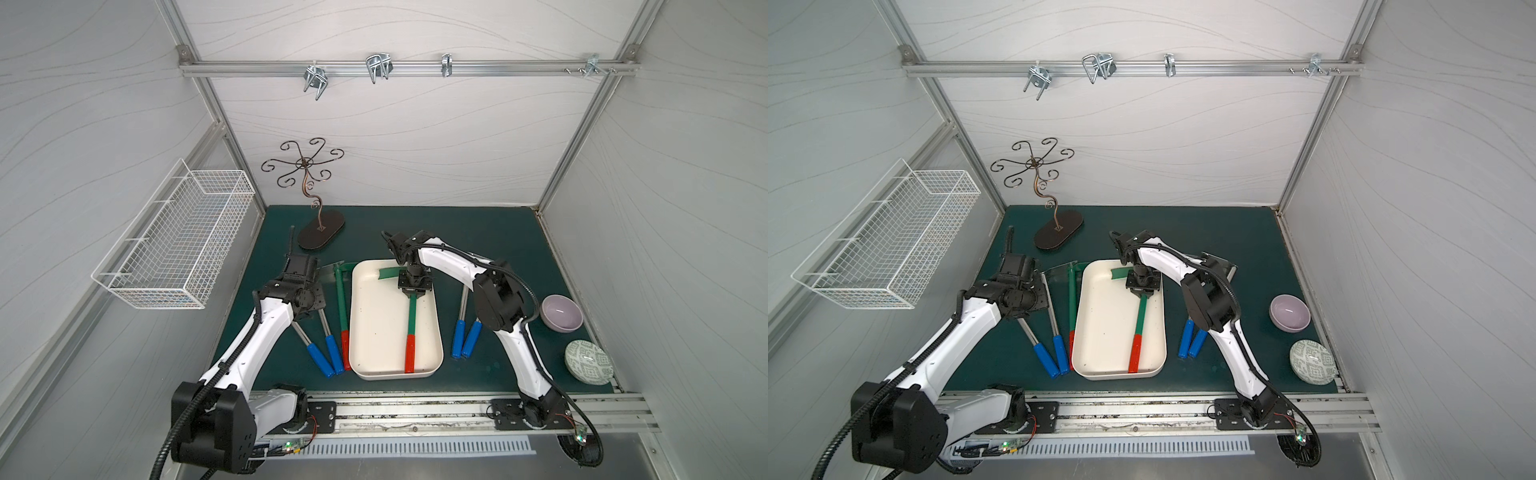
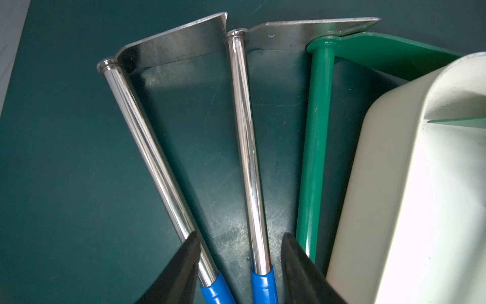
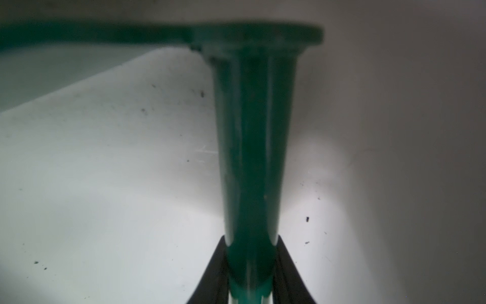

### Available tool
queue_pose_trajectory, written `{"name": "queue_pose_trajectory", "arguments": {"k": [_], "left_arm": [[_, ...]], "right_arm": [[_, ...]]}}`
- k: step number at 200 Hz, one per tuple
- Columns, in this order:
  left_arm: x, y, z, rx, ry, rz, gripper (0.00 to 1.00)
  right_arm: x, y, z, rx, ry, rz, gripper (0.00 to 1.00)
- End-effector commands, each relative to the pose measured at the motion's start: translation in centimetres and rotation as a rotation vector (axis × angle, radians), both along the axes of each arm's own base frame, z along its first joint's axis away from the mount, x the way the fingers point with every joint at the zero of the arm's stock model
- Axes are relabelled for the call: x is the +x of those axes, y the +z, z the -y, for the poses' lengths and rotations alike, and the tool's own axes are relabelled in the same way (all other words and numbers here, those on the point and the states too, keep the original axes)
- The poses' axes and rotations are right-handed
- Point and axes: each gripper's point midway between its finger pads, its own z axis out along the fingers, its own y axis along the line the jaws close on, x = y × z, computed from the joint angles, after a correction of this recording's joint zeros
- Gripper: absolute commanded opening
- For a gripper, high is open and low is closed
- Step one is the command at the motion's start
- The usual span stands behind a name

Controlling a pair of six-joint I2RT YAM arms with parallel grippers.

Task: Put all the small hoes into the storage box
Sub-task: Place the hoe in the storage box.

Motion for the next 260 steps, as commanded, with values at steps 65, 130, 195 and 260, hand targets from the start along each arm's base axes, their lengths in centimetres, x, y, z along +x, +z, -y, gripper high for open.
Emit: {"name": "queue_pose_trajectory", "arguments": {"k": [65, 130, 195, 260], "left_arm": [[0.7, 1.8, 0.0, -0.006, 0.019, 0.058, 0.52], [0.7, 1.8, -0.1, -0.006, 0.019, 0.058, 0.52], [0.7, 1.8, 0.0, -0.006, 0.018, 0.06, 0.52], [0.7, 1.9, -0.1, -0.005, 0.018, 0.062, 0.52]], "right_arm": [[-0.2, 1.2, -1.1, 0.05, -0.088, -0.002, 0.05], [-0.4, 0.7, -1.3, 0.057, -0.087, -0.019, 0.2], [-0.5, 0.6, -1.3, 0.058, -0.086, -0.026, 0.32], [-0.5, 0.9, -1.1, 0.056, -0.081, -0.021, 0.4]]}}
